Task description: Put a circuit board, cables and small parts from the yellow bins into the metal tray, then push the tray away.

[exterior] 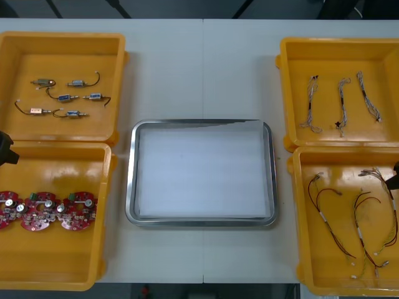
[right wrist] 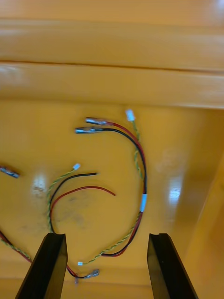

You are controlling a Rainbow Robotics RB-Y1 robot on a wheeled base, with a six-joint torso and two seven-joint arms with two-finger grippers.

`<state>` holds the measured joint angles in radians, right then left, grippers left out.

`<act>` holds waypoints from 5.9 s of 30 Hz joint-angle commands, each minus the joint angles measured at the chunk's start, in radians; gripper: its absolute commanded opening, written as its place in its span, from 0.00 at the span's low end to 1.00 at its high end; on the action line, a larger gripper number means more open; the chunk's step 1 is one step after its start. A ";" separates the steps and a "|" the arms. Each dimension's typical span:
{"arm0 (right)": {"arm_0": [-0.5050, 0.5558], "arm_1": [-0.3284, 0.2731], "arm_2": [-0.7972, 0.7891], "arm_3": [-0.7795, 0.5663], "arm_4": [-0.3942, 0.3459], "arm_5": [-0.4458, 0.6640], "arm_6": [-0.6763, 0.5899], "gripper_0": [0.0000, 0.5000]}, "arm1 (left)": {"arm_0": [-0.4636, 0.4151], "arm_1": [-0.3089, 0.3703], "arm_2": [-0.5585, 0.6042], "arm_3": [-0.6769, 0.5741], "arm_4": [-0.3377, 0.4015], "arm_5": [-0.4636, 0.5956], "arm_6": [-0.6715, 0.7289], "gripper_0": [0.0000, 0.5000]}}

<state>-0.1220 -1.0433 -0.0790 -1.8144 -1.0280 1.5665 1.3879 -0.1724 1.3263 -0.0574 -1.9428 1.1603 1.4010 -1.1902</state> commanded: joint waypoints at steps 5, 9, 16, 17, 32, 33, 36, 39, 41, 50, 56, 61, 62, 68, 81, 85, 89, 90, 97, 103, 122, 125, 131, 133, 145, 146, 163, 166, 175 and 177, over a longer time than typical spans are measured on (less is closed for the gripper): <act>0.045 -0.041 -0.036 0.098 -0.014 -0.085 0.203 1.00 | 0.011 0.042 0.028 0.073 0.053 -0.011 -0.126 1.00; 0.068 -0.041 -0.034 0.116 -0.014 -0.120 0.257 1.00 | 0.011 0.042 0.028 0.116 0.067 -0.013 -0.192 1.00; 0.117 -0.040 -0.028 0.121 -0.014 -0.166 0.286 1.00 | 0.016 0.042 0.028 0.171 0.090 -0.016 -0.298 1.00; 0.123 -0.040 -0.025 0.121 -0.012 -0.175 0.287 1.00 | 0.024 0.040 0.028 0.177 0.095 -0.025 -0.316 1.00; 0.180 -0.040 0.078 0.122 0.009 -0.338 0.278 1.00 | 0.128 0.042 0.028 0.189 0.105 -0.102 -0.404 1.00; 0.180 -0.041 0.088 0.122 0.013 -0.356 0.275 1.00 | 0.133 0.040 0.028 0.189 0.105 -0.108 -0.407 1.00; 0.180 -0.040 0.108 0.133 0.011 -0.384 0.272 1.00 | 0.151 0.040 0.028 0.188 0.104 -0.125 -0.417 1.00; 0.180 -0.040 0.116 0.138 0.011 -0.387 0.276 1.00 | 0.159 0.042 0.016 0.186 0.098 -0.149 -0.427 1.00; 0.180 -0.041 0.120 0.139 0.014 -0.385 0.280 1.00 | 0.159 0.040 0.005 0.186 0.091 -0.162 -0.430 1.00; 0.182 -0.040 0.151 0.148 0.039 -0.407 0.278 1.00 | 0.159 0.040 -0.048 0.186 0.061 -0.231 -0.439 1.00; 0.182 -0.040 0.162 0.148 0.032 -0.410 0.275 1.00 | 0.159 0.042 -0.073 0.188 0.029 -0.247 -0.442 1.00; 0.182 -0.040 0.163 0.148 0.032 -0.411 0.275 0.08 | 0.159 0.042 -0.104 0.188 0.012 -0.275 -0.448 1.00; 0.182 -0.040 0.163 0.148 0.032 -0.411 0.275 0.00 | 0.159 0.042 -0.108 0.188 0.009 -0.278 -0.448 1.00; 0.180 -0.041 0.162 0.148 0.032 -0.416 0.283 0.00 | 0.159 0.042 -0.134 0.192 -0.007 -0.293 -0.451 1.00; 0.163 -0.040 0.028 0.063 0.029 -0.283 0.318 0.00 | 0.159 0.042 -0.180 0.219 -0.004 -0.336 -0.459 1.00; 0.162 -0.040 -0.036 0.017 0.026 -0.203 0.327 0.00 | 0.159 0.042 -0.190 0.220 0.001 -0.341 -0.459 1.00; 0.162 -0.040 -0.099 -0.036 0.019 -0.132 0.336 0.00 | 0.159 0.042 -0.202 0.228 0.006 -0.352 -0.459 1.00; 0.162 -0.040 -0.114 -0.051 0.016 -0.112 0.336 0.00 | 0.159 0.042 -0.203 0.231 0.007 -0.352 -0.460 1.00; 0.130 -0.040 -0.197 -0.137 -0.004 0.061 0.336 0.00 | 0.159 0.042 -0.214 0.232 0.013 -0.356 -0.463 1.00; 0.076 -0.040 -0.226 -0.204 -0.021 0.201 0.336 0.00 | 0.159 0.042 -0.231 0.232 0.015 -0.381 -0.462 1.00; -0.140 -0.032 -0.232 -0.327 -0.185 0.353 0.333 0.00 | 0.162 0.040 -0.236 0.242 0.004 -0.384 -0.473 1.00; -0.160 -0.012 -0.232 -0.339 -0.181 0.353 0.336 0.00 | 0.162 0.040 -0.236 0.243 0.002 -0.386 -0.474 0.99; -0.212 0.002 -0.171 -0.358 -0.152 0.353 0.336 0.00 | 0.162 0.040 -0.236 0.242 0.001 -0.386 -0.474 0.97; -0.240 0.002 -0.140 -0.358 -0.139 0.353 0.336 0.00 | 0.162 0.040 -0.240 0.242 -0.001 -0.389 -0.477 0.96; -0.351 0.009 0.001 -0.358 -0.104 0.353 0.329 0.00 | 0.162 0.039 -0.262 0.242 -0.002 -0.427 -0.476 0.92; -0.354 0.016 0.002 -0.358 -0.104 0.353 0.329 0.00 | 0.162 0.040 -0.262 0.242 -0.004 -0.425 -0.479 0.88; -0.354 0.052 0.045 -0.381 -0.119 0.353 0.330 0.00 | 0.162 0.039 -0.265 0.243 -0.002 -0.425 -0.482 0.02; -0.354 0.052 0.045 -0.381 -0.119 0.353 0.330 0.00 | 0.162 0.040 -0.265 0.242 -0.001 -0.427 -0.482 0.00; -0.354 0.052 0.045 -0.381 -0.119 0.353 0.330 0.00 | 0.146 0.062 -0.236 0.212 0.009 -0.422 -0.488 0.00; -0.354 0.052 0.045 -0.381 -0.119 0.353 0.330 0.00 | 0.143 0.060 -0.200 0.206 0.018 -0.376 -0.493 0.00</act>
<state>-0.4460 -0.9950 -0.0430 -2.1691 -1.1426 1.9150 1.6968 -0.0280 1.3343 -0.3087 -1.7112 1.1662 0.9822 -1.5777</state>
